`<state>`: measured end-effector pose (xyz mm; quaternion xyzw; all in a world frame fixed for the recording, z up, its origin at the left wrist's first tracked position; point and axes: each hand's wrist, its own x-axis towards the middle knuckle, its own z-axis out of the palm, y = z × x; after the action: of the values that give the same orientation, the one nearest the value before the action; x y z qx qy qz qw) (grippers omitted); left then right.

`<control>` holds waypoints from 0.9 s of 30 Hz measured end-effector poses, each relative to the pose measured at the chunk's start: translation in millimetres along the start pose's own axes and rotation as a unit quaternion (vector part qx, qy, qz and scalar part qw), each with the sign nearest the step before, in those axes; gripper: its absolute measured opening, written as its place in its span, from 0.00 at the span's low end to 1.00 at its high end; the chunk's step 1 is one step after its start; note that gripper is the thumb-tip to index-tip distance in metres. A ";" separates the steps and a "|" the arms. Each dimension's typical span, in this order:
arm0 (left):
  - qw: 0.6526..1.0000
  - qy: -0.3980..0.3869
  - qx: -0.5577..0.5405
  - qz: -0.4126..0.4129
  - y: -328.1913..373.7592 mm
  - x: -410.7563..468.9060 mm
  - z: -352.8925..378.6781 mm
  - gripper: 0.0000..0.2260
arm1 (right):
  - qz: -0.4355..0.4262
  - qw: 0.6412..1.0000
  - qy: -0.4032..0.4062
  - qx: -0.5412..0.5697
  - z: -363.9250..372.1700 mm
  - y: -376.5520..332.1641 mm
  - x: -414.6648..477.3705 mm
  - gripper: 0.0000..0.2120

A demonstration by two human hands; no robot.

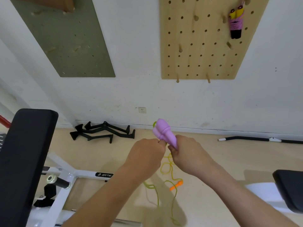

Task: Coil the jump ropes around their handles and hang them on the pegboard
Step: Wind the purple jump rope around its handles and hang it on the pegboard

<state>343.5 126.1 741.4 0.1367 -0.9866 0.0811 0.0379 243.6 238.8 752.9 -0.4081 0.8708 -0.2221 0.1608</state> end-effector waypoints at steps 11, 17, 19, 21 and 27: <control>0.985 0.005 -0.021 0.170 -22.9 9.0 -51.0 0.10 | -0.094 0.923 -0.148 -0.344 -31.5 -7.7 -10.2 0.10; 0.899 -0.110 -0.423 0.001 -31.6 18.1 -57.1 0.05 | -0.245 0.855 -0.147 -0.433 -54.3 -15.3 -19.4 0.07; 0.867 -0.145 -0.476 -0.012 -34.2 19.1 -58.9 0.07 | -0.270 0.855 -0.142 -0.419 -58.7 -13.2 -19.4 0.04; 0.836 -0.145 -0.529 -0.024 -40.1 21.2 -62.8 0.08 | -0.276 0.880 -0.140 -0.360 -64.9 -12.2 -20.9 0.02; 0.743 -0.103 -0.659 -0.053 -38.1 23.7 -52.7 0.12 | -0.209 0.960 -0.172 -0.078 -84.6 -11.1 -18.9 0.11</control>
<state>334.1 92.7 801.2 0.1368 -0.7836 -0.6057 0.0214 223.3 268.9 832.4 -0.6240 0.7402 -0.1082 0.2257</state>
